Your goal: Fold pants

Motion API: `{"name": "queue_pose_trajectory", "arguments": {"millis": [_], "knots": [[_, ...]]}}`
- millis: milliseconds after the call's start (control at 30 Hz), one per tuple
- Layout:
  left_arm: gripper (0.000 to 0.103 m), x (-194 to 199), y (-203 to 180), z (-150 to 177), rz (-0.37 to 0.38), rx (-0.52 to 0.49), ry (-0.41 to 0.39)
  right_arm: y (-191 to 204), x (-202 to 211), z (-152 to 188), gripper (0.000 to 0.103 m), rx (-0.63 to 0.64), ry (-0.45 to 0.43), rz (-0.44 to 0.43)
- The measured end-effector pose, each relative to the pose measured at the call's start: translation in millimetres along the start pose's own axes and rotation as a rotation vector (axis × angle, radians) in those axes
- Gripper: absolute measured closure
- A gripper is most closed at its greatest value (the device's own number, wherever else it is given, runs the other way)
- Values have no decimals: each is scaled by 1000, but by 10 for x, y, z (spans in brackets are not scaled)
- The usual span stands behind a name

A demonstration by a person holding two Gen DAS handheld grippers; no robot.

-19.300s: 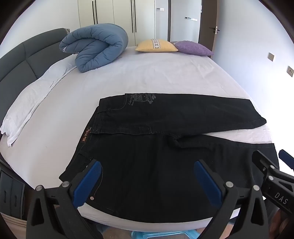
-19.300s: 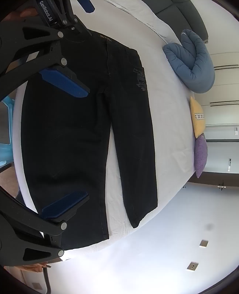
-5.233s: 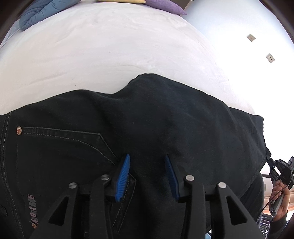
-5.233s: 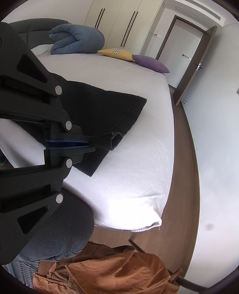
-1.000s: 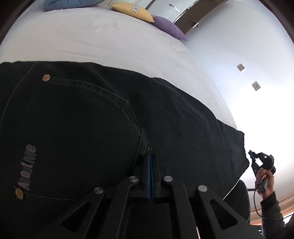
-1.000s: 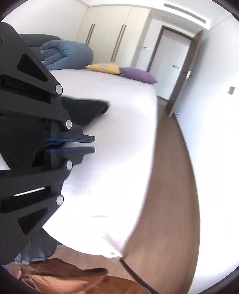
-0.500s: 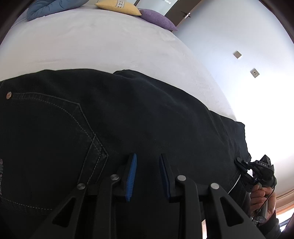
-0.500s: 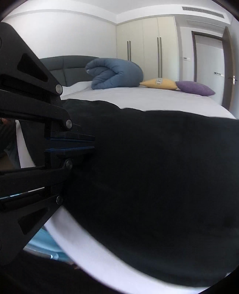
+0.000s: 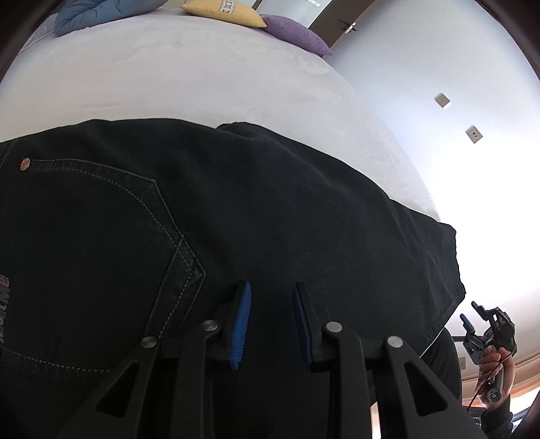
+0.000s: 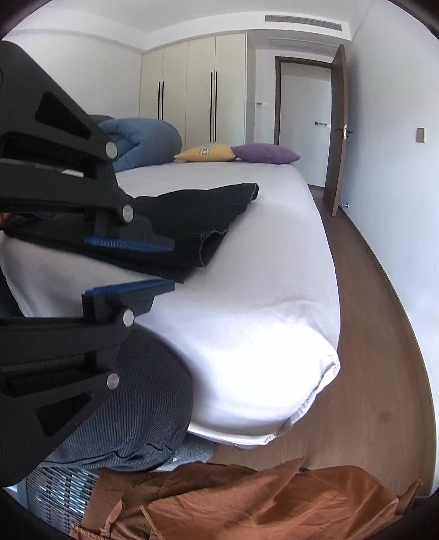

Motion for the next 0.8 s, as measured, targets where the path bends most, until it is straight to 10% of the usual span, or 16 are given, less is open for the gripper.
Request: {"name": "queue_pose_trajectory", "arguments": {"millis": [33,200,800], "knots": [[74,-7,-14,-7,-2,2,5,-44,52,-39,14,-38,-3,-12],[70,-37,-43,-10,-10,-6,21,114,-185,-231,11,-45,-11,-52],[70,-80,-6,-17,-4,11,20,275,-609,-484,45,-154,15,-273]]}}
Point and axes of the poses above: each gripper's, at about its wrist camera, not at the fingertips, and x roughly against the way its jaws point, y to its left, z to its underside, the point moved 8 cm from there along -x, roughly the way its jaws point, and after that the axes turned 6 degrees about z, right-handed, at the moved point
